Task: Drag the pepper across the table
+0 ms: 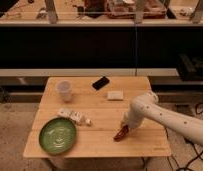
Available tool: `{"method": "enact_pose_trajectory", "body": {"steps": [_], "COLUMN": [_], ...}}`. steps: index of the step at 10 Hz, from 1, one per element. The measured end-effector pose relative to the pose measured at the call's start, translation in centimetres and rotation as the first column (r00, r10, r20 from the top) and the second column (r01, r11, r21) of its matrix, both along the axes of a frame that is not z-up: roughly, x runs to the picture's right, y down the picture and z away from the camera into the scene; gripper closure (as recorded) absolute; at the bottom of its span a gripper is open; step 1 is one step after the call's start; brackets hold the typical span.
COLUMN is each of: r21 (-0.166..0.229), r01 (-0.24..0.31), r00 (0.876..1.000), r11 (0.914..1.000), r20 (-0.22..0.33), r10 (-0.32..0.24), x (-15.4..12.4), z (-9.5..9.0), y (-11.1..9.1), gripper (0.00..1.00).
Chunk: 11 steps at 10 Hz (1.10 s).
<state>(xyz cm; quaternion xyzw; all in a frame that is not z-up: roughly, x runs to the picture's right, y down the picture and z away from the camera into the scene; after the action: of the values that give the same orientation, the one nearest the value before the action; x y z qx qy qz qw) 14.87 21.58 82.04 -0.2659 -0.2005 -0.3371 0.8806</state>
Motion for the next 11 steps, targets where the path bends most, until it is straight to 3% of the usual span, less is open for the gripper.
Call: {"method": "enact_pose_trajectory", "body": {"steps": [5,11], "r21": [-0.014,-0.010], "r01": [-0.005,0.015], "r00": [1.000,1.000], "r11": [0.9999,0.9998], "r20": [-0.013,0.012], "r10": [0.004,-0.015], "x": [-0.2,-1.3], "z": [0.9,2.7], "y": [-0.5,-2.2], "gripper": [0.82,0.82]}}
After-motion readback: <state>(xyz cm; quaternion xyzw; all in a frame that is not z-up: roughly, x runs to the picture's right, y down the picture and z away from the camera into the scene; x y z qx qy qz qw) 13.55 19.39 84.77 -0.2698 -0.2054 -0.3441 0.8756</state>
